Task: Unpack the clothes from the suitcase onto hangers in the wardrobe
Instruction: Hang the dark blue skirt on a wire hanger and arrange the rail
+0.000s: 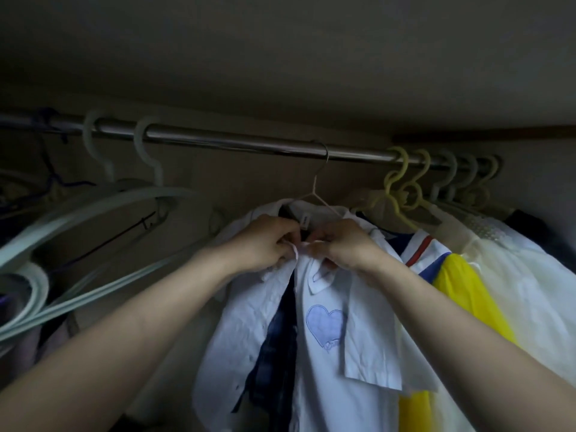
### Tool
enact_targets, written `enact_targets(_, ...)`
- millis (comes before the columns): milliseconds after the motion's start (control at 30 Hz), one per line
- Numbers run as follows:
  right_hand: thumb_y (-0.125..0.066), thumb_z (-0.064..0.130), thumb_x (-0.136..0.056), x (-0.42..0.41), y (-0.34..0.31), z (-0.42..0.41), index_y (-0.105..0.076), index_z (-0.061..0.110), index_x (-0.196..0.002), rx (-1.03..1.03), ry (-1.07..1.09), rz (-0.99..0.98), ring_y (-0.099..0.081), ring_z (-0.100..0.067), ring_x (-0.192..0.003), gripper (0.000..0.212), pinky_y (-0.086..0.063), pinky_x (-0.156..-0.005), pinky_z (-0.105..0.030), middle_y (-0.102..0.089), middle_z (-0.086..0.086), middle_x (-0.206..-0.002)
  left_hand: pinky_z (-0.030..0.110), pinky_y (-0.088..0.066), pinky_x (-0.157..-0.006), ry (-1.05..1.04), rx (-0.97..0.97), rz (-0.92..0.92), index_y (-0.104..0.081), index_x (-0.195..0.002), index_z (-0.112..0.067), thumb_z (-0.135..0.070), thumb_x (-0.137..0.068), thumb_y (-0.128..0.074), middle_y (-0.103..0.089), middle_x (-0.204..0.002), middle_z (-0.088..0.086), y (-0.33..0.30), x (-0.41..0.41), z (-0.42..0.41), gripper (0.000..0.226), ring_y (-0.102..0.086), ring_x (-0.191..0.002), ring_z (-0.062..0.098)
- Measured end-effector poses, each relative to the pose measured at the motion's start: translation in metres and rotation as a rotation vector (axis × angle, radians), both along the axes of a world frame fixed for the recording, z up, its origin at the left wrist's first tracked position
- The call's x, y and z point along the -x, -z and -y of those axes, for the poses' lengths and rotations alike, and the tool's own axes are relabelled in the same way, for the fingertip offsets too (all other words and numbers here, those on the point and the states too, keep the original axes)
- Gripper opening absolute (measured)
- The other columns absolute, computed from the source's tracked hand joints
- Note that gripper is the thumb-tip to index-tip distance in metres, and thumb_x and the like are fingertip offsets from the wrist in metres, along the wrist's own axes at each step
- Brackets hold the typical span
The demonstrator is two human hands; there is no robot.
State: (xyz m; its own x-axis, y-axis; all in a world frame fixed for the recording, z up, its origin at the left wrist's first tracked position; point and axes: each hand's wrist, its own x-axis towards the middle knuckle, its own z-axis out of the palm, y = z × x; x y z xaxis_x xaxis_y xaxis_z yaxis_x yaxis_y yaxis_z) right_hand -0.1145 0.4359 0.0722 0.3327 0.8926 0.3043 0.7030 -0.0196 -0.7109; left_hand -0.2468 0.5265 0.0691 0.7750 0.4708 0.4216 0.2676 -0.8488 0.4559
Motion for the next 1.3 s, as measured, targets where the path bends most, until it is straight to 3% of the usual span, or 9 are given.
enact_targets(67,-0.069,0.010,-0.080,0.002,0.004,-0.003,-0.059,0.021,-0.067,-0.060,0.018,-0.035,-0.053,-0.003,-0.044,0.020,-0.050,-0.057,-0.031,-0.057,0.005,-0.056,0.022,-0.047,-0.053,-0.037,-0.013,0.026,-0.063,-0.081,-0.013,-0.002,-0.080,-0.057,-0.054,-0.055,-0.011,0.002,0.000,0.001,0.013,-0.050,-0.042,-0.003)
enact_targets(200,-0.068,0.003,-0.077,0.006,0.011,-0.006,-0.057,0.019,-0.065,-0.144,0.036,-0.145,-0.055,-0.012,-0.052,0.023,-0.047,-0.058,-0.030,-0.059,0.000,-0.059,0.023,-0.044,-0.047,-0.085,0.087,0.155,-0.056,-0.071,-0.019,-0.001,-0.079,-0.058,-0.055,-0.058,-0.006,0.007,-0.005,-0.002,0.020,-0.054,-0.044,0.012)
enact_targets(300,-0.070,0.002,-0.075,0.007,0.013,-0.006,-0.063,0.015,-0.067,-0.182,-0.002,-0.211,-0.059,-0.012,-0.056,0.017,-0.049,-0.055,-0.022,-0.063,-0.001,-0.062,0.021,-0.041,-0.044,-0.114,0.133,0.209,-0.055,-0.068,-0.019,0.002,-0.078,-0.058,-0.051,-0.053,-0.009,0.010,-0.007,-0.002,0.024,-0.053,-0.043,0.013)
enact_targets(433,-0.078,0.014,-0.070,0.008,0.019,-0.009,-0.064,0.008,-0.080,-0.203,-0.009,-0.127,-0.059,-0.010,-0.059,0.018,-0.047,-0.054,-0.021,-0.063,-0.001,-0.068,0.017,-0.039,-0.043,-0.162,0.103,0.185,-0.055,-0.067,-0.020,-0.001,-0.077,-0.061,-0.053,-0.059,-0.010,0.009,-0.010,0.001,0.023,-0.050,-0.045,0.005)
enact_targets(567,-0.072,0.012,-0.074,0.006,0.028,-0.014,-0.056,0.027,-0.064,-0.328,0.040,0.023,-0.060,-0.012,-0.071,0.025,-0.043,-0.063,-0.024,-0.061,0.006,-0.069,0.024,-0.045,-0.055,-0.150,0.098,0.193,-0.052,-0.064,-0.025,-0.004,-0.076,-0.067,-0.058,-0.063,-0.005,0.009,-0.010,0.003,0.028,-0.054,-0.051,0.006)
enact_targets(733,-0.065,0.005,-0.078,0.008,0.032,-0.012,-0.053,0.030,-0.078,-0.406,0.003,0.038,-0.057,-0.002,-0.074,0.027,-0.040,-0.064,-0.009,-0.059,0.016,-0.075,0.028,-0.050,-0.058,-0.162,0.138,0.155,-0.065,-0.080,-0.012,0.006,-0.077,-0.062,-0.054,-0.055,-0.008,0.008,-0.008,0.002,0.018,-0.057,-0.053,0.012)
enact_targets(967,-0.065,0.002,-0.077,0.006,0.039,-0.013,-0.043,0.029,-0.094,-0.467,-0.051,-0.075,-0.062,-0.015,-0.089,0.038,-0.048,-0.075,-0.026,-0.064,-0.006,-0.093,0.022,-0.041,-0.044,-0.142,0.289,0.209,-0.054,-0.065,-0.021,0.003,-0.086,-0.055,-0.054,-0.053,0.001,0.010,-0.007,0.000,0.032,-0.052,-0.038,0.013)
enact_targets(1200,-0.066,-0.005,-0.078,0.001,0.038,-0.013,-0.045,0.020,-0.098,-0.514,-0.093,-0.285,-0.059,0.006,-0.076,0.038,-0.046,-0.065,-0.008,-0.057,0.007,-0.088,0.026,-0.046,-0.050,-0.147,0.232,0.356,-0.051,-0.067,-0.026,0.005,-0.080,-0.053,-0.056,-0.064,-0.001,0.012,-0.014,0.013,0.033,-0.050,-0.048,0.010)
enact_targets(1300,-0.068,-0.006,-0.076,0.001,0.037,-0.011,-0.045,0.011,-0.105,-0.498,-0.138,-0.294,-0.057,0.015,-0.073,0.041,-0.045,-0.063,-0.006,-0.056,0.008,-0.088,0.024,-0.046,-0.043,-0.101,0.316,0.407,-0.042,-0.075,-0.024,0.008,-0.079,-0.054,-0.054,-0.071,0.003,0.015,-0.012,0.013,0.034,-0.048,-0.052,0.011)
